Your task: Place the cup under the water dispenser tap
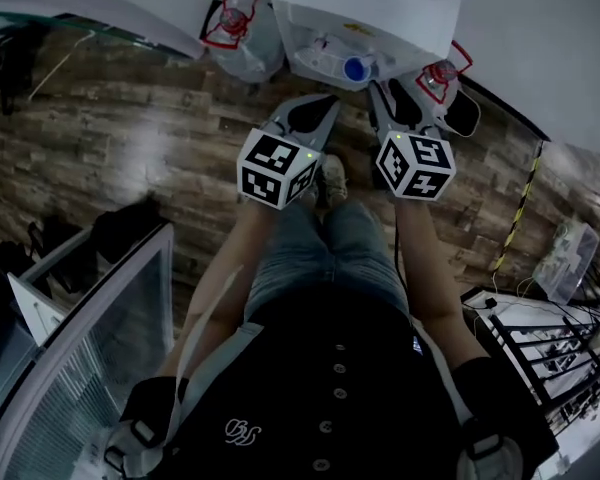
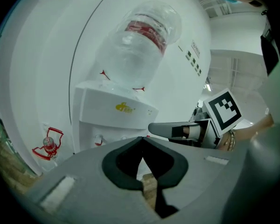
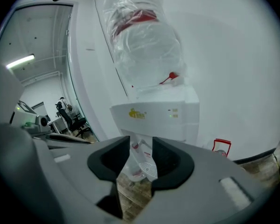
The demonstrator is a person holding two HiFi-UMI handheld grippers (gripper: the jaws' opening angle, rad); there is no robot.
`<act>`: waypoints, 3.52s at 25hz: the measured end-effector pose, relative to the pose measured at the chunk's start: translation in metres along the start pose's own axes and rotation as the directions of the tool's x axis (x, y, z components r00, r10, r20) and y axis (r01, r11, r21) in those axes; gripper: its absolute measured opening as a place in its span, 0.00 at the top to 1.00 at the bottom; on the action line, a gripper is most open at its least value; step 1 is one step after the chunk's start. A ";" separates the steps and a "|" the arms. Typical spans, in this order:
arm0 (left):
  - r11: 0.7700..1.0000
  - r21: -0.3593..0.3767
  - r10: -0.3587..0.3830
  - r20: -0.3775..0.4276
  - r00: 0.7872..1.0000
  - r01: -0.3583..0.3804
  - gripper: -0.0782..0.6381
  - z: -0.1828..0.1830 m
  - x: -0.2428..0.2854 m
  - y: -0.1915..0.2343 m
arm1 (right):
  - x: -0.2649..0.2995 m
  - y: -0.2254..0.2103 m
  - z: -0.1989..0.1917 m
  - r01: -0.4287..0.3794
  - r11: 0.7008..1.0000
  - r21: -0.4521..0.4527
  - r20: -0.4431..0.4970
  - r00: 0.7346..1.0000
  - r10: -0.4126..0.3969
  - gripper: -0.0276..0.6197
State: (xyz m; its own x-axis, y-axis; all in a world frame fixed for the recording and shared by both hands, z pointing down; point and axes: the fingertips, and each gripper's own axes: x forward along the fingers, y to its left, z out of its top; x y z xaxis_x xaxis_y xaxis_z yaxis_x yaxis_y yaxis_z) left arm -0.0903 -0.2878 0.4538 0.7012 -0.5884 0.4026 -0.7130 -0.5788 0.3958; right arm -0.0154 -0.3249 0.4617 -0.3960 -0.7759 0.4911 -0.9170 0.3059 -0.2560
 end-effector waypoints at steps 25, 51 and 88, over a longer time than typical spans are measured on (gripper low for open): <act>0.988 0.144 -0.068 0.115 0.991 0.051 0.89 0.082 -0.034 -0.068 | -0.091 0.054 0.075 -0.170 0.970 -0.176 0.057 0.982 0.183 0.96; 0.991 0.136 -0.006 0.081 0.997 -0.005 0.89 0.069 -0.047 -0.078 | -0.118 0.076 0.075 -0.284 0.924 -0.255 0.031 0.953 0.301 0.96; 0.991 0.131 0.008 0.078 0.997 -0.018 0.89 0.064 -0.046 -0.080 | -0.117 0.071 0.060 -0.290 0.917 -0.273 -0.018 0.955 0.297 0.96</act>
State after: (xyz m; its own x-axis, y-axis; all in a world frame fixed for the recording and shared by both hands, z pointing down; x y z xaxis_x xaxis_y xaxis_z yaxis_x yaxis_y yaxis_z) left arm -0.0650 -0.2507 0.3507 0.6935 -0.6351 0.3402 -0.7193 -0.6372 0.2768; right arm -0.0313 -0.2459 0.3360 -0.6509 -0.6404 0.4076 -0.7396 0.6561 -0.1502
